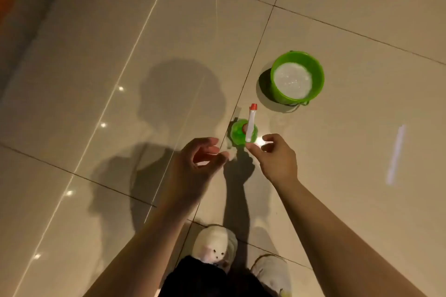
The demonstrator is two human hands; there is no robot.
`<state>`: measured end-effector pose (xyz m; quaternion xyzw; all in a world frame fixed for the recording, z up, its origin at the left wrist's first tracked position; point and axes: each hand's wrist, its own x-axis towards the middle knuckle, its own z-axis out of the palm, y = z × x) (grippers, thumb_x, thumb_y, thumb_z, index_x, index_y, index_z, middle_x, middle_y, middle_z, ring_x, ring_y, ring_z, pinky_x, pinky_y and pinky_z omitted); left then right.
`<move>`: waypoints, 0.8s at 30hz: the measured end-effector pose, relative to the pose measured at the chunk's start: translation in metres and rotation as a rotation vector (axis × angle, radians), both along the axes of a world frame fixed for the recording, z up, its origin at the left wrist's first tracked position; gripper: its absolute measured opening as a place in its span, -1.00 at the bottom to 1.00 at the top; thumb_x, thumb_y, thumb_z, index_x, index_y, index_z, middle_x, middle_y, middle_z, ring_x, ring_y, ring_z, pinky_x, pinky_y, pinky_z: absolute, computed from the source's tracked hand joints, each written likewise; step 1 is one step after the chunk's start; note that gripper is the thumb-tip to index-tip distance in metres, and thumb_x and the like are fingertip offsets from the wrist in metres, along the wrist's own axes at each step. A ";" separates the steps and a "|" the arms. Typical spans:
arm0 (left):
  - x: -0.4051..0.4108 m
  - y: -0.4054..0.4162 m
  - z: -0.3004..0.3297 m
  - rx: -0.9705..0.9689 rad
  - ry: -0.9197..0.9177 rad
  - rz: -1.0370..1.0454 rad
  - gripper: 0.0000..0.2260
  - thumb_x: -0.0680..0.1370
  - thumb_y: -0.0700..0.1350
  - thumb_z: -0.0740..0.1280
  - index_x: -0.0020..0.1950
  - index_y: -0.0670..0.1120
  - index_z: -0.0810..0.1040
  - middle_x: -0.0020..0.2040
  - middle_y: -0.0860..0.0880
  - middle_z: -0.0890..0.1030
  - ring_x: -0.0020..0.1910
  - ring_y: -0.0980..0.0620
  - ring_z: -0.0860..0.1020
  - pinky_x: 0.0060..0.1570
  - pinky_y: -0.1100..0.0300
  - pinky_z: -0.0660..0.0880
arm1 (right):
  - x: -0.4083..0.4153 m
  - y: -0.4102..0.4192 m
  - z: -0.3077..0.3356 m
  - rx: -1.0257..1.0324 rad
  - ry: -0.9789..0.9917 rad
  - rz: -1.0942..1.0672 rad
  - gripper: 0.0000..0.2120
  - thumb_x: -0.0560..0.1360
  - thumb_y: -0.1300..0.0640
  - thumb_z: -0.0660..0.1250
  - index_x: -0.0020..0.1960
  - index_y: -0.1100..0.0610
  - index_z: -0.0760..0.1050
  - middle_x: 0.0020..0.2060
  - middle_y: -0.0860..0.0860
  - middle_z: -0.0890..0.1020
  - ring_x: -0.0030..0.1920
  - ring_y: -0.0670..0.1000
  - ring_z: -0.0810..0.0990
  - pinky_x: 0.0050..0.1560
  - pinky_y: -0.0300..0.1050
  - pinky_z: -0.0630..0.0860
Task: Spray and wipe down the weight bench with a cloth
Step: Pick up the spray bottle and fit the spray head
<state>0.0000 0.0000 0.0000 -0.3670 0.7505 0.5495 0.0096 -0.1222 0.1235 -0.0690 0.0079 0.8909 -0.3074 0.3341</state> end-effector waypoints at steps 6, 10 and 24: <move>0.003 -0.020 -0.016 0.022 0.018 0.048 -0.78 0.46 0.01 0.40 0.07 0.09 0.49 -0.04 0.16 0.59 -0.06 0.30 0.57 -0.08 0.50 0.47 | -0.003 -0.029 -0.038 0.227 0.196 0.032 -0.76 0.52 -0.02 0.38 0.05 0.14 0.55 0.04 0.05 0.57 -0.04 0.09 0.57 0.01 0.03 0.54; 0.008 -0.026 0.007 0.010 0.051 0.105 -0.83 0.51 -0.06 0.39 0.02 0.17 0.48 -0.07 0.16 0.62 -0.07 0.26 0.59 -0.04 0.42 0.51 | -0.005 -0.029 -0.026 0.243 0.185 0.105 -0.68 0.51 -0.08 0.38 0.12 0.12 0.49 0.02 0.02 0.52 0.01 0.09 0.54 0.05 0.07 0.52; 0.053 0.029 0.050 0.219 0.004 0.359 -0.84 0.45 0.02 0.39 0.01 0.15 0.55 -0.11 0.21 0.65 -0.07 0.27 0.60 0.00 0.25 0.51 | 0.017 -0.013 0.034 0.095 0.325 0.040 -0.80 0.52 0.01 0.38 -0.04 0.15 0.52 -0.15 0.07 0.62 -0.19 0.09 0.55 -0.14 -0.05 0.48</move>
